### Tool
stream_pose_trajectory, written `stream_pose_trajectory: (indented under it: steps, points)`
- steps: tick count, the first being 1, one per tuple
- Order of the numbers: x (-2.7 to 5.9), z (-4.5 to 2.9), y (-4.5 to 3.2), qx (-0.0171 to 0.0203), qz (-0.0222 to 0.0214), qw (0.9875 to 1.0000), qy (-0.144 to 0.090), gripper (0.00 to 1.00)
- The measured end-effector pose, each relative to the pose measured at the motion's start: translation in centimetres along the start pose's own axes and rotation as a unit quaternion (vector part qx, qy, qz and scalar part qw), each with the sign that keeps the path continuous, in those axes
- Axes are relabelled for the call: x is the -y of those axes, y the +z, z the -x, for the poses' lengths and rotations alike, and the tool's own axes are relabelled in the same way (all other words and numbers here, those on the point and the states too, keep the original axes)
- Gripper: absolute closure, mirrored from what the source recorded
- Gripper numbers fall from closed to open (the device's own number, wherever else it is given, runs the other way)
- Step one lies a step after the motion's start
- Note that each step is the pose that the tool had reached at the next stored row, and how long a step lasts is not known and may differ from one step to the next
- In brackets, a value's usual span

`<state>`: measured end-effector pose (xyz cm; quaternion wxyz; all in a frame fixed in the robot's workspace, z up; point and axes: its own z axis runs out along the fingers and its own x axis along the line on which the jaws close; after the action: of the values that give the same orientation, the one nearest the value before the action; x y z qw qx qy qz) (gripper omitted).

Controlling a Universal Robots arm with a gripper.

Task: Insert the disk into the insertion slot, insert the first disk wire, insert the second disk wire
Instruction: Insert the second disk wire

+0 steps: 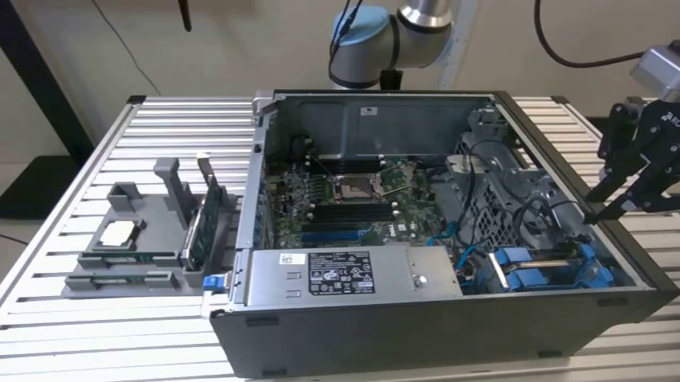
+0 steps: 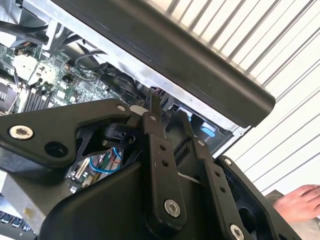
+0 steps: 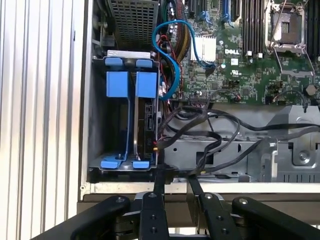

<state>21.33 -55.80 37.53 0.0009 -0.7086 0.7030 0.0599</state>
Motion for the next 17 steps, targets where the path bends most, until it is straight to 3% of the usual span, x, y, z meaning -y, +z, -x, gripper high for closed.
stream_pose_trajectory:
  steps: [5, 17]
  points:
    - [-0.02, -0.35, 0.13, 0.0012, -0.0012, 0.9999, 0.014, 0.68]
    - [-0.78, -0.42, 0.64, 0.0035, -0.0036, 0.9991, 0.042, 0.68]
